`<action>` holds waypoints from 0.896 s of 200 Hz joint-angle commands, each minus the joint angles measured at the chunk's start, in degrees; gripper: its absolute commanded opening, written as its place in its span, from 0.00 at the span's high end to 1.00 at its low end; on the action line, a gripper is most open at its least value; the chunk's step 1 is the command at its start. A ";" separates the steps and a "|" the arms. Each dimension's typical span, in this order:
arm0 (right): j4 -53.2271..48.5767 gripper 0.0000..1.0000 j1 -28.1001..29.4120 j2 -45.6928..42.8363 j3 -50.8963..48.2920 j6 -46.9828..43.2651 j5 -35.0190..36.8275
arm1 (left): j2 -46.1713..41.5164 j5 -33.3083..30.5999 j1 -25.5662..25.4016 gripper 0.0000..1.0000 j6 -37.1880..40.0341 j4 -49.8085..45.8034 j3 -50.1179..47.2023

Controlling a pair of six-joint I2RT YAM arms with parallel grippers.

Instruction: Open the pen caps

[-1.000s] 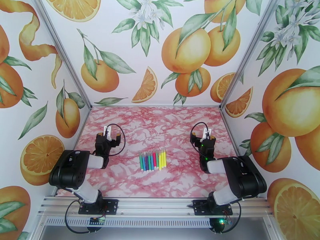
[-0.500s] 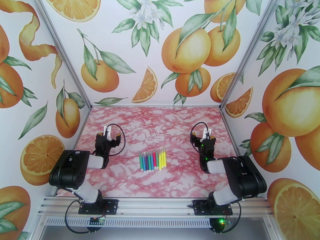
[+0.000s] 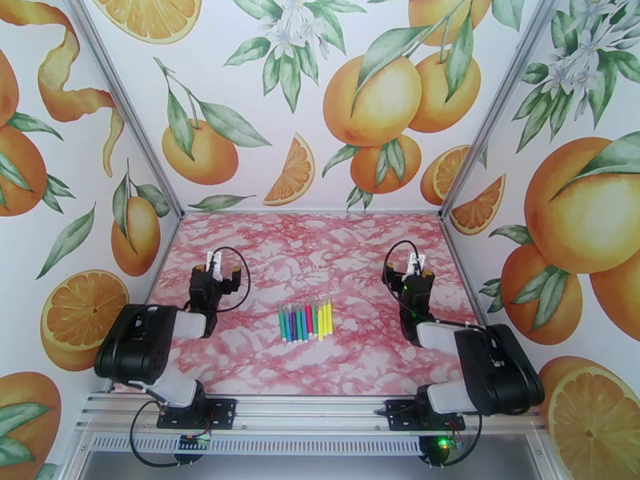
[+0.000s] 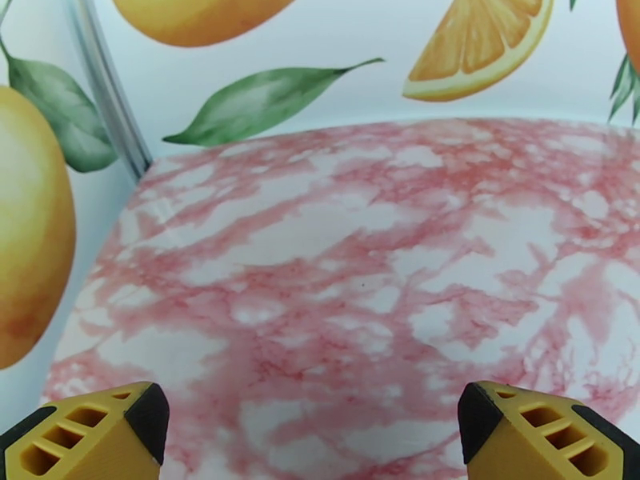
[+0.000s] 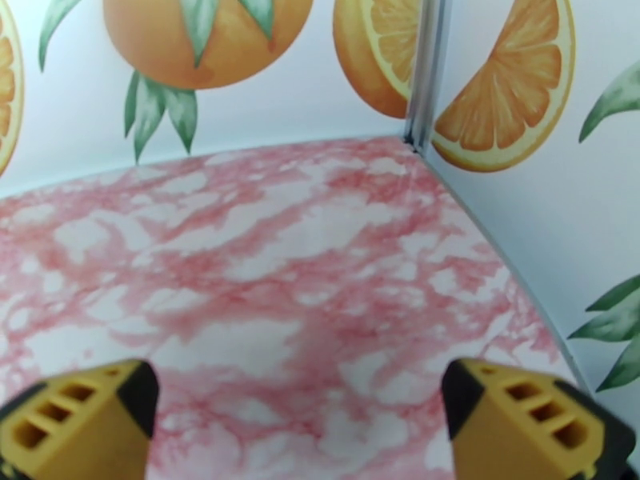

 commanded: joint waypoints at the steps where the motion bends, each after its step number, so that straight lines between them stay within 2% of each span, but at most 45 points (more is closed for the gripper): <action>1: -16.64 0.00 1.65 -2.81 5.96 2.52 5.23 | -6.78 -0.58 -0.75 0.00 -2.96 -12.45 4.47; 29: -27.51 0.00 3.90 -5.21 9.75 5.10 5.57 | -13.13 -3.36 -4.14 0.00 -4.87 -23.32 6.91; 50: -35.99 0.03 5.14 -6.63 13.03 7.82 0.70 | -17.05 -2.67 -6.46 0.00 -6.31 -30.58 8.78; 69: -41.08 0.04 7.53 -7.99 15.16 10.42 -2.41 | -20.67 1.26 -8.68 0.00 -5.81 -33.97 9.00; 111: -54.22 0.07 13.82 -6.37 21.33 11.46 -5.91 | -23.45 1.39 -11.17 0.00 -8.38 -44.49 13.57; 127: -57.30 0.07 15.69 -5.98 22.43 11.54 -7.87 | -23.60 -1.66 -12.32 0.00 -9.71 -46.14 14.49; 179: -64.80 0.13 19.98 -4.50 25.65 13.19 -15.29 | -23.38 -2.42 -14.58 0.00 -10.04 -48.81 14.89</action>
